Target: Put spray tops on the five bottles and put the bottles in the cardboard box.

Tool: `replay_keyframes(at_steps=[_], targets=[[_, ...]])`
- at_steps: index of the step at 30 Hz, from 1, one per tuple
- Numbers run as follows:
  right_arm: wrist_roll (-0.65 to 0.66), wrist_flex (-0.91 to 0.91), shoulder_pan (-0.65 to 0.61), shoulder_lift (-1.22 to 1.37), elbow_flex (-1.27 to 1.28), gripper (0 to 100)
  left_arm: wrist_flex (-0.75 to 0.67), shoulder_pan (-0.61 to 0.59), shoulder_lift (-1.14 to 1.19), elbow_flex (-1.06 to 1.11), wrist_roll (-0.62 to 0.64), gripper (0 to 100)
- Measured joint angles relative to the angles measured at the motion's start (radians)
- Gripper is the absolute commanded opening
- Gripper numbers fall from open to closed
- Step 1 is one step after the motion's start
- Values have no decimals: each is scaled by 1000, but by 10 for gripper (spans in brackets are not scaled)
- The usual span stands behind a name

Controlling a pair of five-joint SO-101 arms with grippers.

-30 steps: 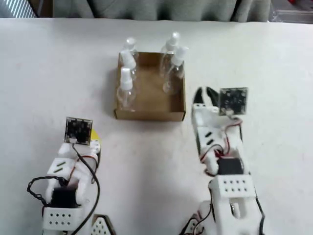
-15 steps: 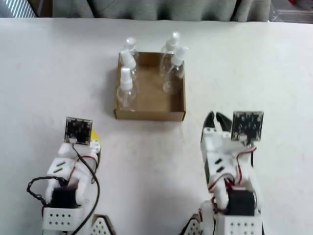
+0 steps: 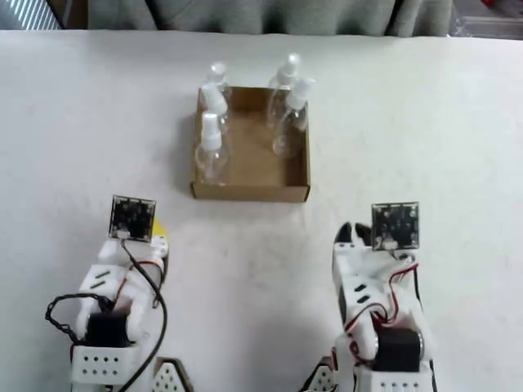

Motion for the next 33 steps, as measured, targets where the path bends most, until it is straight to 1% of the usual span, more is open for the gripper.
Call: replay_keyframes(at_steps=[6,8,11,13,18,25,33], targets=[[0,2,0,0,169,18,5,0,0,0,-5,22],[0,2,0,2,195,18,28,0,0,0,-51,22],[0,2,0,2,203,18,74,0,0,0,-166,22],[0,2,0,2,203,18,92,0,0,0,-199,22],[0,0,0,2,241,18,150,0,0,0,-212,23],[2,-3,0,2,278,18,362,0,0,0,-218,23],[9,-3,0,2,278,18,381,0,0,0,-218,23]])
